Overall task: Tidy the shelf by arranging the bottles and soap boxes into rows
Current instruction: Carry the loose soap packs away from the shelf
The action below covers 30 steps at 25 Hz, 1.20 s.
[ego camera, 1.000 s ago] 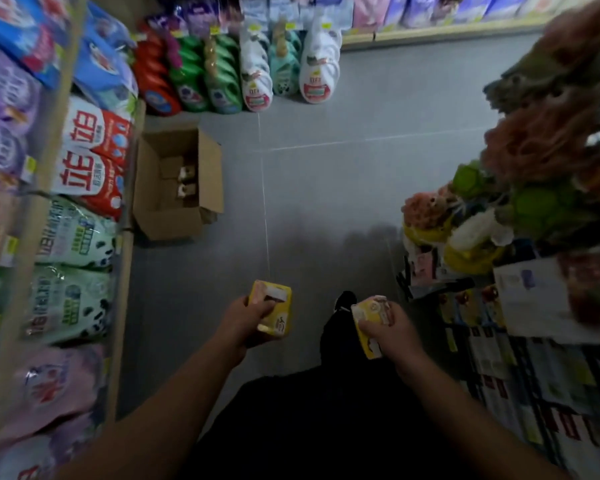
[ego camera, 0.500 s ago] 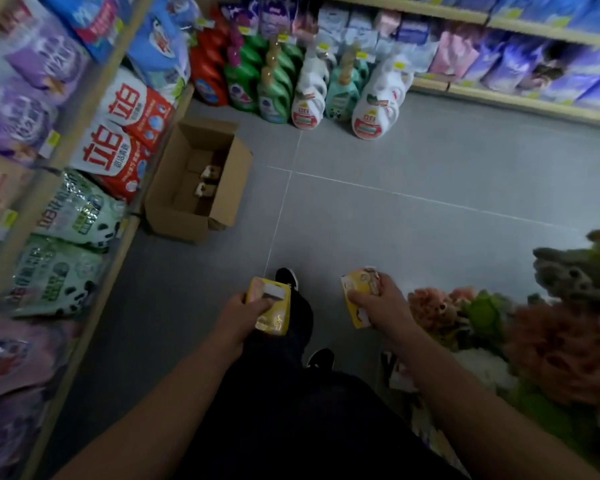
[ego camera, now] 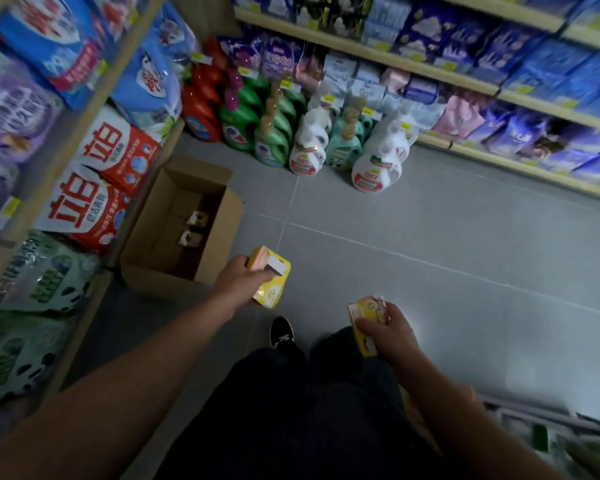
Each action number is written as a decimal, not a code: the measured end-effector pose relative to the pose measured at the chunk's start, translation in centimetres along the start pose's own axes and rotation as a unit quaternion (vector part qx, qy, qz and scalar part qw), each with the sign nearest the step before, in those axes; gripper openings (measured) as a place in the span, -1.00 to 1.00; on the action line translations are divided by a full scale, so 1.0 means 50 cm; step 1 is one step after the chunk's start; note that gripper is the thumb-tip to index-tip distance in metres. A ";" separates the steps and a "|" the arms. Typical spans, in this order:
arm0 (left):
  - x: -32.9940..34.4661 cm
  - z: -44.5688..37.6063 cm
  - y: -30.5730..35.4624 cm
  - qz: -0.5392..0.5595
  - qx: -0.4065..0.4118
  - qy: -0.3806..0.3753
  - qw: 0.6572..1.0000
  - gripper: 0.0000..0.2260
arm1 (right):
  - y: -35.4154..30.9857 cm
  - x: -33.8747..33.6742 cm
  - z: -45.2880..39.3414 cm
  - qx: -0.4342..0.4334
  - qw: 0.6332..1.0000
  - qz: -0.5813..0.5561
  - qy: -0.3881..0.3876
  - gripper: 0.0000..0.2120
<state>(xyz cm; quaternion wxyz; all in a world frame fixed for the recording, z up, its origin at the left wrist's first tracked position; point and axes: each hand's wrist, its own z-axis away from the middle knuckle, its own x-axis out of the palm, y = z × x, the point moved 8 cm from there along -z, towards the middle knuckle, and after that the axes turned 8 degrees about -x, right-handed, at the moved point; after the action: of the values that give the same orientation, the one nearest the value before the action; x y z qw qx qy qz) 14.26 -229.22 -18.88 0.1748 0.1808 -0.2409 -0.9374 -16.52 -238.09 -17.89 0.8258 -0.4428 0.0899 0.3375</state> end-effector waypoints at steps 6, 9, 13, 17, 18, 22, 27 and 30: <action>-0.076 -0.106 0.082 0.078 -0.032 0.034 0.996 -0.58 | -0.204 0.082 -0.208 -0.027 0.996 0.022 -0.079 -0.58; -0.104 -0.152 0.078 0.143 -0.080 0.089 0.982 -0.49 | -0.337 0.145 -0.326 -0.074 0.985 0.079 -0.133 -0.60; -0.139 -0.174 0.091 0.330 -0.140 0.141 0.923 -0.47 | -0.534 0.255 -0.450 -0.144 0.945 0.169 -0.240 -0.58; -0.200 -0.196 0.099 0.452 -0.145 0.195 0.858 -0.64 | -0.685 0.392 -0.505 -0.188 0.893 0.240 -0.330 -0.56; -0.215 -0.205 0.096 0.489 -0.147 0.204 0.835 -0.76 | -0.714 0.434 -0.512 -0.190 0.880 0.252 -0.355 -0.56; -0.274 -0.256 0.078 0.581 -0.161 0.219 0.767 -0.70 | -0.797 0.597 -0.515 -0.234 0.818 0.327 -0.410 -0.60; -0.356 -0.329 0.023 0.595 -0.190 0.244 0.742 -0.63 | -0.846 0.781 -0.516 -0.286 0.755 0.397 -0.436 -0.69; -0.379 -0.379 -0.014 0.621 -0.211 0.249 0.713 -0.64 | -0.840 0.875 -0.532 -0.281 0.737 0.415 -0.453 -0.74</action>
<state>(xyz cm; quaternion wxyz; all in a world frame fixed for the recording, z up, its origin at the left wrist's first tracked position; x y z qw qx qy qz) 38.67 -228.15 -29.91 0.8045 0.1756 -0.0432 -0.5657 47.30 -254.22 -25.03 0.3849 -0.3684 -0.2194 0.8173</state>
